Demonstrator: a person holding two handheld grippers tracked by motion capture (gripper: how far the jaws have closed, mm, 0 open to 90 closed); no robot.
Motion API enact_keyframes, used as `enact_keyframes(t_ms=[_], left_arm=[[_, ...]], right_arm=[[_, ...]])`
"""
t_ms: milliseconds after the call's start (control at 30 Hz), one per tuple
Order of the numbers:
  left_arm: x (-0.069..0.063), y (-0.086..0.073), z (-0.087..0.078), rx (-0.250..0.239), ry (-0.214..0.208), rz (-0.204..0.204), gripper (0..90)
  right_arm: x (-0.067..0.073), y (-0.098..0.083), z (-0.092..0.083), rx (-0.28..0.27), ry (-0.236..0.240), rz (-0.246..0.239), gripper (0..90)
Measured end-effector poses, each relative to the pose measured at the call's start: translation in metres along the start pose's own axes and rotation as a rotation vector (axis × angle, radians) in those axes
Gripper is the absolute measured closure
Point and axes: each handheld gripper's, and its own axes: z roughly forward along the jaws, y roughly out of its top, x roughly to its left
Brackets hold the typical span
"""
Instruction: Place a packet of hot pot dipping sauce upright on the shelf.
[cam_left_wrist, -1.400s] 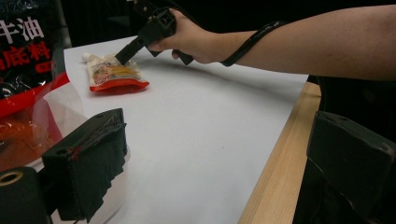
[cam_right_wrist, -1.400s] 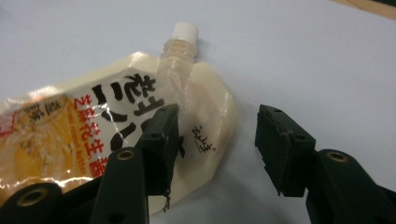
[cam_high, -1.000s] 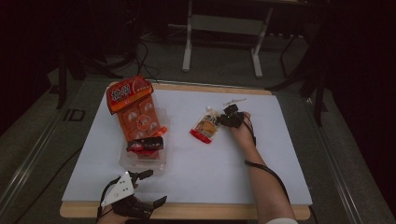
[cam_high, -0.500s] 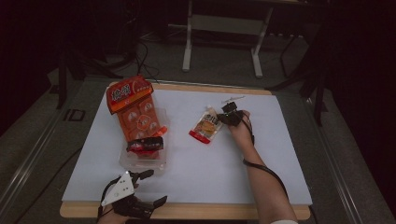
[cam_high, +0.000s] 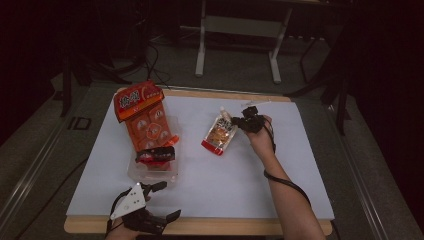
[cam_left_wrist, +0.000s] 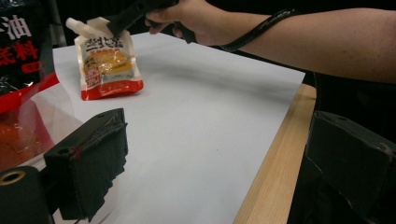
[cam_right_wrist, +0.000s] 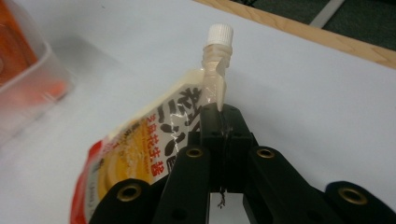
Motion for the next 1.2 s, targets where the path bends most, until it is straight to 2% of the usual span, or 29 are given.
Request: enact_keyframes(t_ms=[367,667,767,900,967,1067,1200], left_arm=[[0.001,0.002,0.008,-0.002,-0.024,0.004,6.0],[0.0,0.006,0.016,-0.008,-0.061,0.021,6.0],[-0.001,0.007,0.019,-0.012,-0.079,0.023,6.0],[-0.001,0.008,0.022,-0.011,-0.091,0.028,6.0],[-0.002,0.01,0.025,-0.005,-0.101,0.032,6.0],[-0.003,0.011,0.029,0.013,-0.092,0.055,6.1],[-0.003,0.012,0.032,0.011,-0.099,0.057,6.1]], right_arm=[[0.022,0.011,-0.023,-0.075,0.075,-0.021,89.9],[0.049,0.017,-0.042,-0.116,0.122,-0.087,89.9],[0.056,0.018,-0.049,-0.13,0.131,-0.106,89.9],[0.059,0.018,-0.053,-0.137,0.117,-0.121,89.9],[0.061,0.016,-0.061,-0.143,0.105,-0.134,89.9],[0.062,0.013,-0.068,-0.143,0.104,-0.139,89.9],[0.063,0.008,-0.075,-0.148,0.106,-0.145,89.9]])
